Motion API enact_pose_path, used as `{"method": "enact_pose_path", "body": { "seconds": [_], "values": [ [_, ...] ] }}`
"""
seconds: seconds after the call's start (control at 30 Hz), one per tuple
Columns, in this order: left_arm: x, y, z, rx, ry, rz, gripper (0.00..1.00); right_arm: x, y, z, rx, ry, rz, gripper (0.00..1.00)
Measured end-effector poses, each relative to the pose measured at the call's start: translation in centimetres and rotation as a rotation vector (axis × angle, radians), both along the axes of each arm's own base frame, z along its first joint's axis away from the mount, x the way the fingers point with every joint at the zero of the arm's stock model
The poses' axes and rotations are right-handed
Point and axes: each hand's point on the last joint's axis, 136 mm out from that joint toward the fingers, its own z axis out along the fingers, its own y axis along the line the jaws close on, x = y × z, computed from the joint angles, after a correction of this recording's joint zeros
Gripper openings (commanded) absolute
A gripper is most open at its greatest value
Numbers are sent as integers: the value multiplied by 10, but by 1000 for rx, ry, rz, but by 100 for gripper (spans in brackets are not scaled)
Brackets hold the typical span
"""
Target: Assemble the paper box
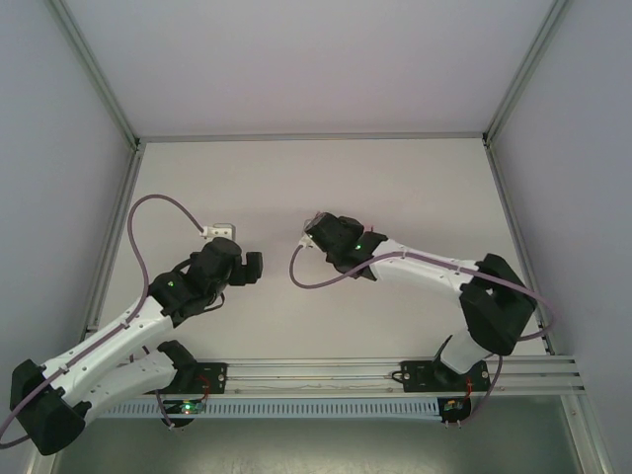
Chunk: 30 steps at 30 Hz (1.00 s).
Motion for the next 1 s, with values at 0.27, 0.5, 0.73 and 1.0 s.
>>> {"method": "enact_pose_path", "body": {
  "seconds": [0.27,0.5,0.73,1.0],
  "values": [
    [-4,5,0,-7,-3,19,100,6,16,-45,-108,-86,176,42],
    [-6,8,-1,-16,-6,29,100,4,37,-59,-85,-143,225,57],
    [-7,8,-1,-17,-5,31,100,-15,41,-72,-63,-103,249,97],
    [-11,11,7,-34,-26,31,100,-40,44,-57,24,47,263,98]
  ]
}}
